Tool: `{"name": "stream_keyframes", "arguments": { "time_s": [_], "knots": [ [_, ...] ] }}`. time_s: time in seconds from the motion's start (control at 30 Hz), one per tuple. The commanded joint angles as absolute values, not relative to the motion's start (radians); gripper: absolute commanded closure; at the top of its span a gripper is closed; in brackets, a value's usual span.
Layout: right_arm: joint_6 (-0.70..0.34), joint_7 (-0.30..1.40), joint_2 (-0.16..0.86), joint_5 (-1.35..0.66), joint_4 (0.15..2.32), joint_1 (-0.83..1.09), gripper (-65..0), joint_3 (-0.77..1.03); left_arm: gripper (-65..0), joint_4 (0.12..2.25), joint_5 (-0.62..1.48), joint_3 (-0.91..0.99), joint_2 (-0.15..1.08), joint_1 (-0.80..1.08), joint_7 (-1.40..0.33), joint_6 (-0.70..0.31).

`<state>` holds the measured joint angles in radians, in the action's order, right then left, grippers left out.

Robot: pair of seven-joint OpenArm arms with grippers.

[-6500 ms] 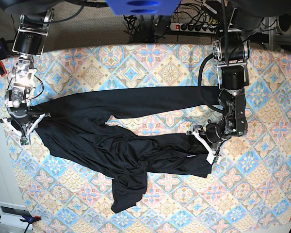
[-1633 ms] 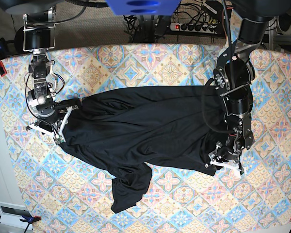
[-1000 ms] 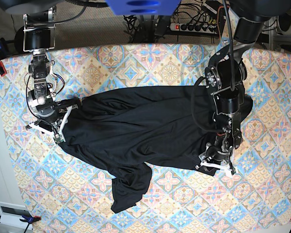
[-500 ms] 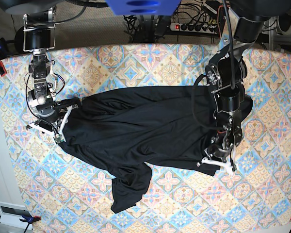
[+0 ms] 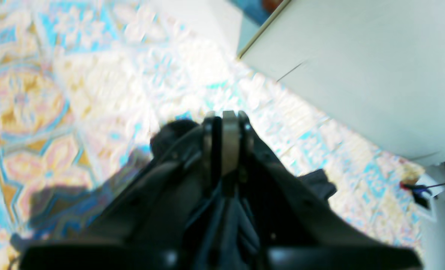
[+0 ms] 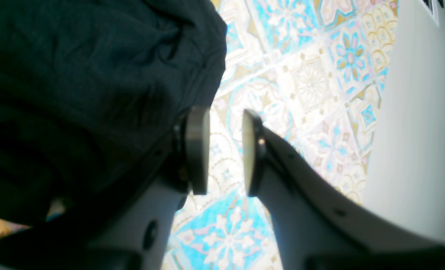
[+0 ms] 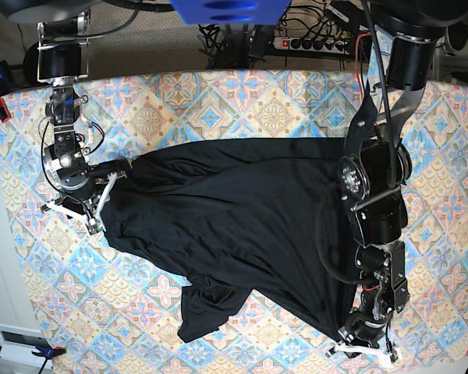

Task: Layout the t-shirt on the table in an organized manner, then fold the t-shirt properly
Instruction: 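Reach the left gripper down along the shirt side and grasp the hem, then regrasp the shirt shoulder with the right gripper, holding the sleeve with left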

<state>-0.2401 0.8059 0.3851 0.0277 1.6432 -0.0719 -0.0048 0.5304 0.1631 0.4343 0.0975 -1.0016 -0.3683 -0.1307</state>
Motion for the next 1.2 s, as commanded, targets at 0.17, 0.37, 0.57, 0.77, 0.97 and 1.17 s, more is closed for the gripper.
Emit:
{"name": "stream_keyframes", "arguments": {
  "time_s": [0.17, 0.37, 0.57, 0.77, 0.97, 1.17],
  "knots": [
    [-0.236, 0.789, 0.4, 0.035, 1.695, -0.064, -14.3, 0.004, -21.2, 0.549, 0.064, 0.432, 0.12, -1.023, -0.341, -0.14],
    [-0.236, 0.791, 0.4, 0.035, 1.695, -0.062, -14.3, 0.002, -40.9, 0.553, 0.059, 0.432, 0.16, -0.943, -0.354, -0.142],
    [-0.236, 0.791, 0.4, 0.035, 1.704, -0.015, -14.5, 0.004, -38.0, 0.756, 0.076, 0.433, 0.174, -0.757, -0.53, -0.147],
    [-0.236, 0.791, 0.4, 0.035, 1.716, -0.007, -14.5, 0.005, -31.5, 1.205, 0.22, 0.433, 0.182, -0.472, -0.817, -0.147],
    [-0.236, 0.791, 0.4, 0.035, 1.716, -0.007, -14.5, 0.004, -27.7, 1.492, 0.34, 0.435, 0.26, -0.226, -0.969, -0.147],
    [-0.236, 0.791, 0.4, 0.035, 1.715, -0.012, -14.5, 0.002, -27.6, 1.532, 0.361, 0.438, 0.302, -0.108, -0.977, -0.147]
  ]
}}
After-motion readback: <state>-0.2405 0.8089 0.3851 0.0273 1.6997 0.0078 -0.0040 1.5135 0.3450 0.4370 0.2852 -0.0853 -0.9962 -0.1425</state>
